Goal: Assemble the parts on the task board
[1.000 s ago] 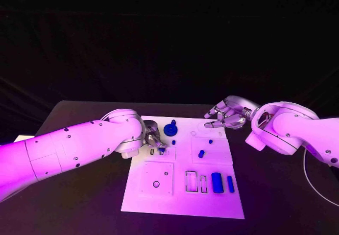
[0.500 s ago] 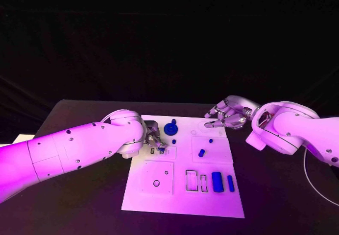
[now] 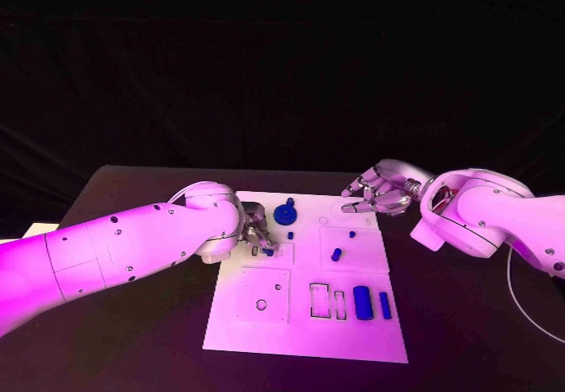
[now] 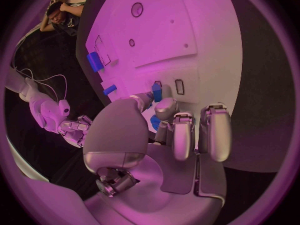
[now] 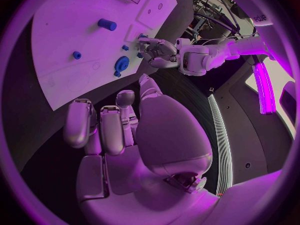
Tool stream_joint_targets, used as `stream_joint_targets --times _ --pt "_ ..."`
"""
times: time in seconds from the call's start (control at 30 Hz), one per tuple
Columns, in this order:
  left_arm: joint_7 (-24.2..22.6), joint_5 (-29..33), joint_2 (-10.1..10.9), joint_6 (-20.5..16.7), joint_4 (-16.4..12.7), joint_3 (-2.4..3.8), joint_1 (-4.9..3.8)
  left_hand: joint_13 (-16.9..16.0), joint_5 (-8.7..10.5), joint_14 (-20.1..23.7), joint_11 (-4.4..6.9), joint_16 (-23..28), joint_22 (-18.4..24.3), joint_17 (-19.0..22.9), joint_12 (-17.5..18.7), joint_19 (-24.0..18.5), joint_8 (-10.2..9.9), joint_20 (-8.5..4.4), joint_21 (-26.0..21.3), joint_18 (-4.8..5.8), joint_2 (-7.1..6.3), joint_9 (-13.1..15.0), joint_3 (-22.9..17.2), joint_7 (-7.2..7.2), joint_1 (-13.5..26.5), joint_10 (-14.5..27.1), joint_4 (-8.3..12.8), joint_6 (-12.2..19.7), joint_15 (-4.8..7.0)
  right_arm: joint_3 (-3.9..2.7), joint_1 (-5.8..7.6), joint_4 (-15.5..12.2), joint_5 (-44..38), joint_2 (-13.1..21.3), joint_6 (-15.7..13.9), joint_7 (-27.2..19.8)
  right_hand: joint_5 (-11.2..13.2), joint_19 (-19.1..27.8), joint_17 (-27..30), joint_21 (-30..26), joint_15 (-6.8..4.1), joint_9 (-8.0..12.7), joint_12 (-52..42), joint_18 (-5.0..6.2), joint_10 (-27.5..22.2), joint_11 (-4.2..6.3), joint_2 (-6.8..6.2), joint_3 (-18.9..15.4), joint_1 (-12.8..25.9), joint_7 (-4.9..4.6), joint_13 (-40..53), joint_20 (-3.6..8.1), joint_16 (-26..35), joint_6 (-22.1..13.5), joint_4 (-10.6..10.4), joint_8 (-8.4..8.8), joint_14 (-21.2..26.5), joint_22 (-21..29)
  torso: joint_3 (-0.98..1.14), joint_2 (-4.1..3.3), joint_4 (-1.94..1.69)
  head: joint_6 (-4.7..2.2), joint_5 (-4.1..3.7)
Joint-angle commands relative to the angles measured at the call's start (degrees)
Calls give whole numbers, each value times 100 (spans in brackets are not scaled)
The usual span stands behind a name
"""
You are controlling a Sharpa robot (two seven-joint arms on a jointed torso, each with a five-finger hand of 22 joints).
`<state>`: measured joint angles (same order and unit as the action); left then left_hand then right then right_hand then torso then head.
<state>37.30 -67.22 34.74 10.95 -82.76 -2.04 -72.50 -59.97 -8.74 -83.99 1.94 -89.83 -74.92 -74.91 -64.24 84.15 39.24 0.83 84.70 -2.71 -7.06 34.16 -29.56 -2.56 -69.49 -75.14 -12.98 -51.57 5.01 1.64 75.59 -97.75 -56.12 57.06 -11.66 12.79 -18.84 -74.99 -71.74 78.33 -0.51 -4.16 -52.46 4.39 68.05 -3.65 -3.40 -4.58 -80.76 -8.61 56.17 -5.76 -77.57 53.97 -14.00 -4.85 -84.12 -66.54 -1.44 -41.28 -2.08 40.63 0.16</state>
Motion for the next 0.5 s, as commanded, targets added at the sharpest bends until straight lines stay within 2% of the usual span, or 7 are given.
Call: stream_joint_targets --times 0.03,0.5 --pt "50 -65 10 343 1 -30 43 -7 -9 -601 -8 -17 -731 -1509 -22 254 21 31 10 87 68 -3 -999 27 -14 -44 975 14 18 1 -5 10 -7 -3 93 -53 -30 46 8 -27 -17 -7 -11 79 19 3 38 -35 -29 -6 -4 13 27 38 1 -21 -193 5 1 0 0 0 1" --pt "56 -67 25 428 -26 -30 51 -22 -5 -601 -3 -17 -753 -1509 -41 264 34 29 24 92 47 6 -1008 33 9 -63 990 6 20 1 -5 6 -6 10 129 -60 -31 52 16 -32 -17 -7 -8 81 17 3 41 -37 -27 -6 -8 13 34 39 -3 -22 -191 14 -1 -7 5 2 -4"
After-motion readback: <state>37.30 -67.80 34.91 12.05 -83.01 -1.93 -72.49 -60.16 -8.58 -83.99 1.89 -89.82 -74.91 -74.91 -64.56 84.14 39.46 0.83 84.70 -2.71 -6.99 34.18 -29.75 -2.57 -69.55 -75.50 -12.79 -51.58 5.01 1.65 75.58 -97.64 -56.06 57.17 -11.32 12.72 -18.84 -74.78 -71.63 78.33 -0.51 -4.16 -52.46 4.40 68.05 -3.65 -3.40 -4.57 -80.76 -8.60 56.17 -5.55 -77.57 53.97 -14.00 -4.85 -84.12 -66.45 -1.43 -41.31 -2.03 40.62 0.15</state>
